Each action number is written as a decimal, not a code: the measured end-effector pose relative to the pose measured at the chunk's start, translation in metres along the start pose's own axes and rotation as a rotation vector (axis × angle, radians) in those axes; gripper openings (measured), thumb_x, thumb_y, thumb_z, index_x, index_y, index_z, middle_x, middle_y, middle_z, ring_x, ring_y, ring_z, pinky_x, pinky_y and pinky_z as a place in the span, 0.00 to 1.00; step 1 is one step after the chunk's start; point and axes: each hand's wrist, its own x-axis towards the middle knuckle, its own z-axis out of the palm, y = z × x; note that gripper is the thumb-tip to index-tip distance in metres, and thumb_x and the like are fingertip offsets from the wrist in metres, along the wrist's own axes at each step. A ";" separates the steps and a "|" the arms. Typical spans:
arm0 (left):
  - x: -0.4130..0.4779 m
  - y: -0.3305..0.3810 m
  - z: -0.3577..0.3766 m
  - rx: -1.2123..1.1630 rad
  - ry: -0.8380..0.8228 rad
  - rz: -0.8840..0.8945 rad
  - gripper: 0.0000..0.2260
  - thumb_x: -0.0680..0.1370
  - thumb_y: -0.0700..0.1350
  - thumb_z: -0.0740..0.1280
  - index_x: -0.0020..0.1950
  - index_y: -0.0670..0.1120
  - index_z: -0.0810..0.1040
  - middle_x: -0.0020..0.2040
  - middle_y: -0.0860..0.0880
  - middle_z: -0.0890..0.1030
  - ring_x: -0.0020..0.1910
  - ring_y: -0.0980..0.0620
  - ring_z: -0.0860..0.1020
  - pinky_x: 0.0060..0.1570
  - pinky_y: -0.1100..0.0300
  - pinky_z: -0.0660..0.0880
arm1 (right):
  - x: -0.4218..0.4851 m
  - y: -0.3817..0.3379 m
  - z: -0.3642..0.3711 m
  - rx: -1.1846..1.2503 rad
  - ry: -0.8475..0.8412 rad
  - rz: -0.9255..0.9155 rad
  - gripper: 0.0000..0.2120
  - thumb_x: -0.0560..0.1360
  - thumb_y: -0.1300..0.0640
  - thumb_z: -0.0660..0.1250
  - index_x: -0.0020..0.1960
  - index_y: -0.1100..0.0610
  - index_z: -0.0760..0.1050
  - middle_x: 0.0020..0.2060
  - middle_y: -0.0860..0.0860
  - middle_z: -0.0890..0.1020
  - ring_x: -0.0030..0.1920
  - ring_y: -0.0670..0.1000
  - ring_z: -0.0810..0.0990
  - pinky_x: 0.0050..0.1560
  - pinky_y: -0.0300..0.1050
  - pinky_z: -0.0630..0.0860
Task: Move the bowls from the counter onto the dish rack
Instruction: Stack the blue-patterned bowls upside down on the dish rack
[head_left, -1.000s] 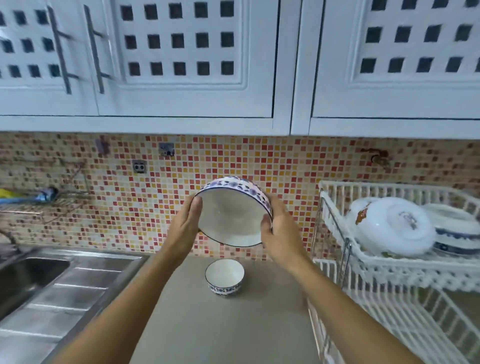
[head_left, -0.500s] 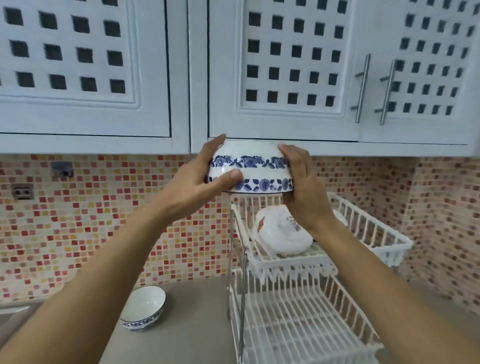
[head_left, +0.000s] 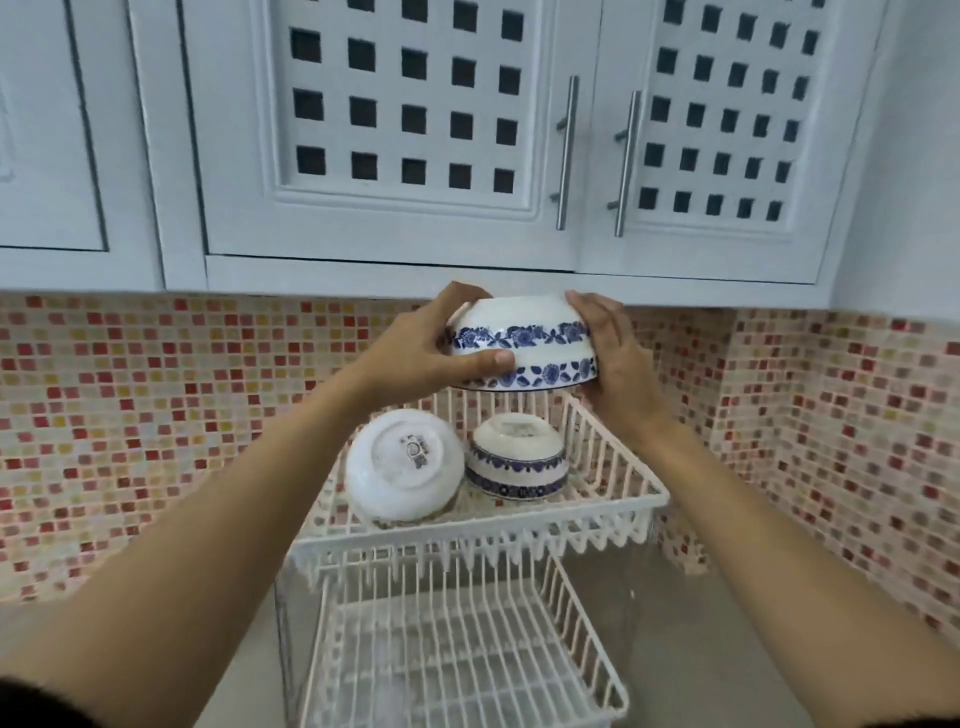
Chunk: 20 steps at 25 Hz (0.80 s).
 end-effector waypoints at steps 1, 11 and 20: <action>0.008 -0.001 0.014 0.000 0.031 -0.004 0.29 0.65 0.64 0.71 0.61 0.58 0.65 0.50 0.52 0.80 0.45 0.54 0.82 0.40 0.62 0.82 | -0.003 0.015 -0.001 0.044 -0.035 0.026 0.42 0.66 0.71 0.73 0.71 0.50 0.57 0.69 0.61 0.66 0.55 0.61 0.78 0.60 0.49 0.72; 0.057 -0.041 0.086 0.047 -0.055 -0.235 0.31 0.64 0.61 0.73 0.61 0.54 0.65 0.52 0.53 0.76 0.51 0.47 0.80 0.47 0.52 0.81 | -0.034 0.110 0.025 0.479 -0.649 0.157 0.48 0.62 0.25 0.60 0.73 0.36 0.40 0.75 0.42 0.47 0.75 0.52 0.53 0.71 0.61 0.62; 0.082 -0.065 0.106 0.342 -0.308 -0.429 0.34 0.65 0.56 0.76 0.62 0.51 0.61 0.54 0.51 0.74 0.47 0.51 0.76 0.44 0.62 0.74 | -0.035 0.133 0.065 0.473 -0.802 0.162 0.44 0.61 0.41 0.77 0.67 0.41 0.53 0.65 0.43 0.59 0.65 0.49 0.64 0.67 0.54 0.69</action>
